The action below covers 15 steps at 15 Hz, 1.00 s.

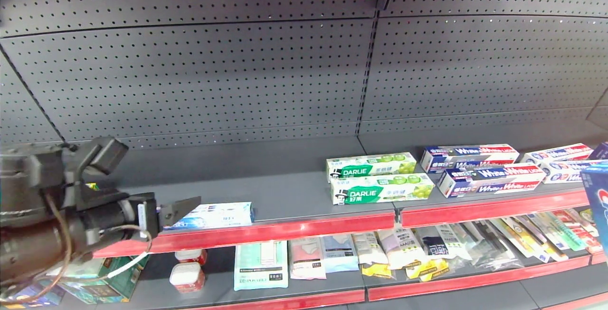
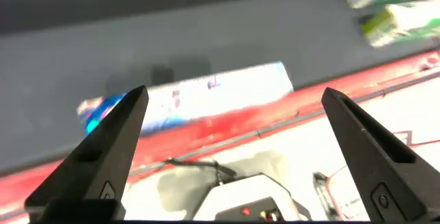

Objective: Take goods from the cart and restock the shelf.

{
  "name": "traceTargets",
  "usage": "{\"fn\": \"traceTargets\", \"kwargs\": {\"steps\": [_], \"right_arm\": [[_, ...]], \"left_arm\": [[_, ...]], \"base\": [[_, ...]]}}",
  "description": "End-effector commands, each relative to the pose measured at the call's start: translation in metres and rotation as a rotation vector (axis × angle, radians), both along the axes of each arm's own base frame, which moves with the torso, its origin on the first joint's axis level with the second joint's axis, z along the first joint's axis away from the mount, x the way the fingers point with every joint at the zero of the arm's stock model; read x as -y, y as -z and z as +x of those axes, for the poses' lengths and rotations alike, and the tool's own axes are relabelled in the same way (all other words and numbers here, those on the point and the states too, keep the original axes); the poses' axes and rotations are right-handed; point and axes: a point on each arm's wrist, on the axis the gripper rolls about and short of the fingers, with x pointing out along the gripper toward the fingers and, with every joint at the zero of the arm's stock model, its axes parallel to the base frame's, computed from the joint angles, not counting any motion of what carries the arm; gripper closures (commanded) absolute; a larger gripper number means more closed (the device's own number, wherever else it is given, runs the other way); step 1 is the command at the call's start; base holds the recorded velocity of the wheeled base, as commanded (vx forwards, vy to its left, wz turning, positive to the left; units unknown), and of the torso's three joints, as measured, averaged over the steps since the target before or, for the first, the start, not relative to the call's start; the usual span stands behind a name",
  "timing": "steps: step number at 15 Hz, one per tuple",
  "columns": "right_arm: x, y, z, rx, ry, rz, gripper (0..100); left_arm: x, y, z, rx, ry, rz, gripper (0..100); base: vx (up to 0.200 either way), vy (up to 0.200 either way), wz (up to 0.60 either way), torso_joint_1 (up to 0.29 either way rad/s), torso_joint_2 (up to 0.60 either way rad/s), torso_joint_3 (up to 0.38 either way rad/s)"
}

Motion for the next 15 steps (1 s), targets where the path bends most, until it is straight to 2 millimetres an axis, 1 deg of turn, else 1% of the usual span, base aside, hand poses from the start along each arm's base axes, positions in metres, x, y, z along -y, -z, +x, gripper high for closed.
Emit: {"fn": "traceTargets", "kwargs": {"steps": [1,3,4,5,7,8,9,11,13,15], "right_arm": [[0.001,-0.012,0.013,-0.049,-0.029,-0.029,100],[0.001,-0.019,0.020,-0.067,-0.058,-0.067,100],[0.001,-0.020,0.028,-0.104,-0.069,-0.082,100],[0.001,-0.022,0.036,-0.133,-0.089,-0.114,100],[0.000,-0.026,0.046,-0.142,-0.132,-0.190,100],[0.000,-0.028,0.049,-0.133,-0.139,-0.203,100],[-0.001,-0.035,0.054,-0.127,-0.148,-0.206,100],[-0.002,-0.044,0.063,-0.125,-0.170,-0.200,100],[-0.004,-0.046,0.067,-0.109,-0.184,-0.202,100],[-0.004,-0.042,0.069,-0.124,-0.185,-0.194,100]], "left_arm": [[-0.022,0.004,-0.098,0.208,0.044,0.041,0],[-0.032,0.015,-0.139,0.257,0.058,0.072,0],[-0.038,0.021,-0.164,0.274,0.059,0.075,0],[-0.042,0.027,-0.183,0.288,0.059,0.073,0],[-0.048,0.038,-0.207,0.322,0.060,0.085,0],[-0.049,0.042,-0.211,0.336,0.061,0.083,0],[-0.050,0.047,-0.215,0.357,0.057,0.082,0],[-0.051,0.049,-0.215,0.362,0.014,0.109,0],[-0.051,0.052,-0.214,0.354,-0.012,0.124,0],[-0.051,0.054,-0.214,0.350,-0.020,0.127,0]], "base": [[0.000,0.000,0.00,0.000,0.00,0.000],[0.000,0.000,0.00,0.000,0.00,0.000],[0.000,0.000,0.00,0.000,0.00,0.000],[0.000,0.000,0.00,0.000,0.00,0.000],[0.000,0.000,0.00,0.000,0.00,0.000],[0.000,0.000,0.00,0.000,0.00,0.000],[0.000,0.000,0.00,0.000,0.00,0.000],[0.000,0.000,0.00,0.000,0.00,0.000],[0.000,0.000,0.00,0.000,0.00,0.000],[0.000,0.000,0.00,0.000,0.00,0.000]]}}
